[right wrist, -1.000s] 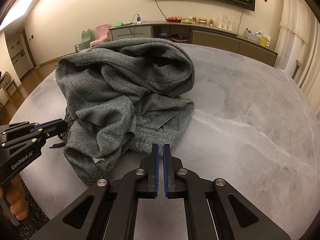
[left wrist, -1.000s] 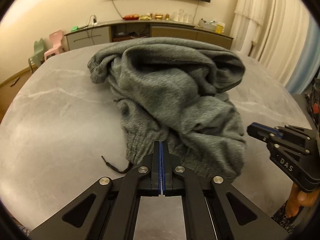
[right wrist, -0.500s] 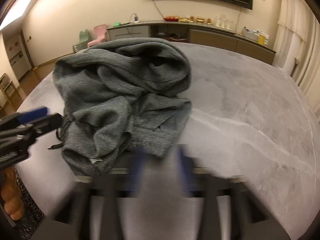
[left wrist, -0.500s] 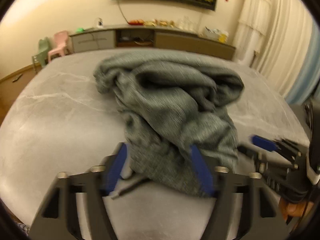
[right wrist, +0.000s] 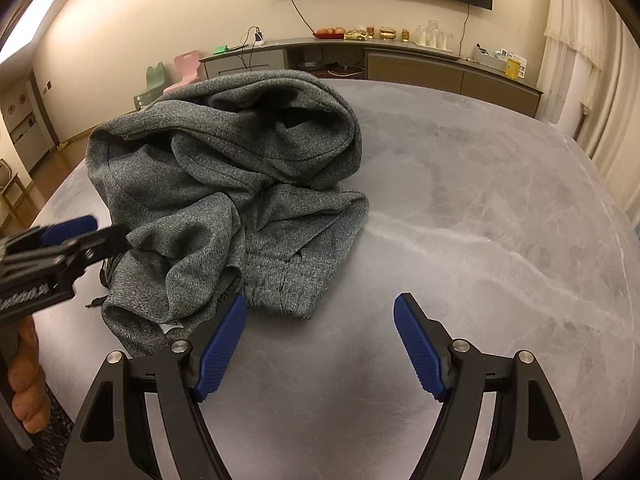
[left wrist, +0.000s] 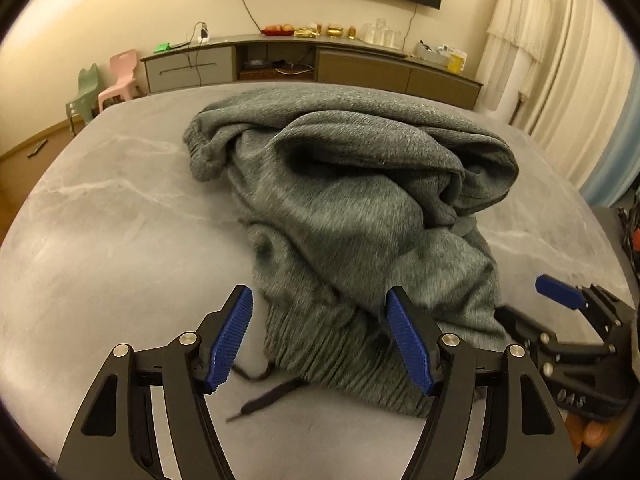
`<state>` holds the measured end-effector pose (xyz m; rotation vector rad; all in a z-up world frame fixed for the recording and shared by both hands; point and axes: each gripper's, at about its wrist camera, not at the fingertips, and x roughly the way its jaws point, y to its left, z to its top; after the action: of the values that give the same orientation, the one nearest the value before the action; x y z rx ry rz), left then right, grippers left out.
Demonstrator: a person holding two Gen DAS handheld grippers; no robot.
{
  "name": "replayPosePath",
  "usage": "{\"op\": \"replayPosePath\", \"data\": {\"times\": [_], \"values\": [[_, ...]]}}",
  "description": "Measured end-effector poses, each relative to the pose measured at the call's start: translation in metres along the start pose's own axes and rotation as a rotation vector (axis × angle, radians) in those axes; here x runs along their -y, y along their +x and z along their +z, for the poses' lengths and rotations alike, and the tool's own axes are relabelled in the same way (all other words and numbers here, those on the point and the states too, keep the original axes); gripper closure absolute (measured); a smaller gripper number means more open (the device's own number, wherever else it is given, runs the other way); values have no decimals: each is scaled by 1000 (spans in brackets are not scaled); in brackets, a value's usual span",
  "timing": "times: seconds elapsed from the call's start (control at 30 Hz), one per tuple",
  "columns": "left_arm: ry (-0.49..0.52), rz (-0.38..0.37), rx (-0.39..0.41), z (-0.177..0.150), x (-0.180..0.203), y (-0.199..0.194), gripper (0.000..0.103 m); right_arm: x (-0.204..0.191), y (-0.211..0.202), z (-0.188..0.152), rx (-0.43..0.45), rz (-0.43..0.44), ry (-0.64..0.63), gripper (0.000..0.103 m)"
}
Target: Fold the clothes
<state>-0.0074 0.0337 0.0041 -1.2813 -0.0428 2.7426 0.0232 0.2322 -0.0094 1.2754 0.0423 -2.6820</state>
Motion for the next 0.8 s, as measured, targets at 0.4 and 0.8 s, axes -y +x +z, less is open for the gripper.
{"op": "replayPosePath", "data": {"times": [0.4, 0.8], "values": [[-208, -53, 434, 87, -115, -104, 97, 34, 7, 1, -7, 10, 101, 26], [-356, -232, 39, 46, -143, -3, 97, -19, 39, 94, 17, 19, -104, 23]]}}
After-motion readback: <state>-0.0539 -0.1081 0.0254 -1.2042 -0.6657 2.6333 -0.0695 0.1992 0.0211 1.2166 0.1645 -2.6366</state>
